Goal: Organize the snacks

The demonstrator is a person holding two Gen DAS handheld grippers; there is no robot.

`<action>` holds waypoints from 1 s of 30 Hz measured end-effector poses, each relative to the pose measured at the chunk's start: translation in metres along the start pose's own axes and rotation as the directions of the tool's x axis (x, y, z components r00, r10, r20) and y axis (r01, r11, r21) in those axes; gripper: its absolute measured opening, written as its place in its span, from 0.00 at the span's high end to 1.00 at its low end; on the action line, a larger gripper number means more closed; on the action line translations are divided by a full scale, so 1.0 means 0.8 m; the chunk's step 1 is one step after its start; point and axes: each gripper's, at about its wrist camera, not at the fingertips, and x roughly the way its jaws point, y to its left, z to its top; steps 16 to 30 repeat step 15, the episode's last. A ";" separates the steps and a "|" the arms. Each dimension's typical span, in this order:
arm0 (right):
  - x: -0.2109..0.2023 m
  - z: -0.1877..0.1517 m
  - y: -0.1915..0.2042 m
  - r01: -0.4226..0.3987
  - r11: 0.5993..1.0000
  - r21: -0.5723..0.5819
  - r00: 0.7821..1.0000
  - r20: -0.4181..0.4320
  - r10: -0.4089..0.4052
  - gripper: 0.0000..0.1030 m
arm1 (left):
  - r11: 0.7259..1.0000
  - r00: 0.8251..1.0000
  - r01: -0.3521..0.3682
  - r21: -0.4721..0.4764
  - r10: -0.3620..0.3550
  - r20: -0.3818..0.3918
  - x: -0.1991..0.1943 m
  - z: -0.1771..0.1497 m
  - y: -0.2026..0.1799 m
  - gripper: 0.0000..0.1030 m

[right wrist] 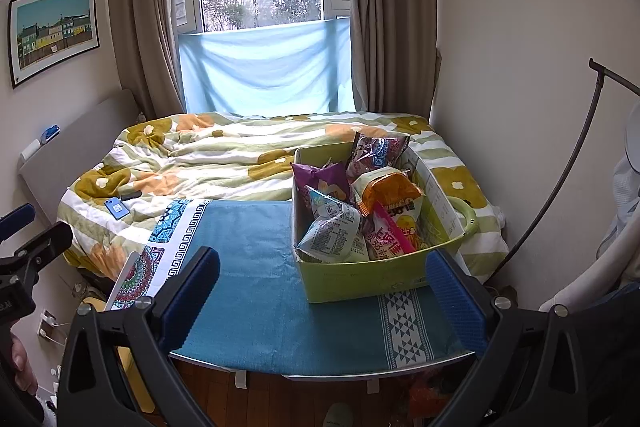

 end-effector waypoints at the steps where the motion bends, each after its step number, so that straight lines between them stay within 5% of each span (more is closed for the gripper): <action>1: 0.000 0.000 0.000 0.000 1.000 0.000 1.000 0.000 0.000 0.00 | 1.000 1.000 0.006 -0.002 -0.006 0.002 -0.001 0.000 0.000 0.00; 30: 0.002 0.001 0.001 0.004 1.000 -0.001 1.000 0.001 -0.004 0.00 | 1.000 1.000 0.012 -0.021 -0.011 0.015 0.001 0.001 0.004 0.00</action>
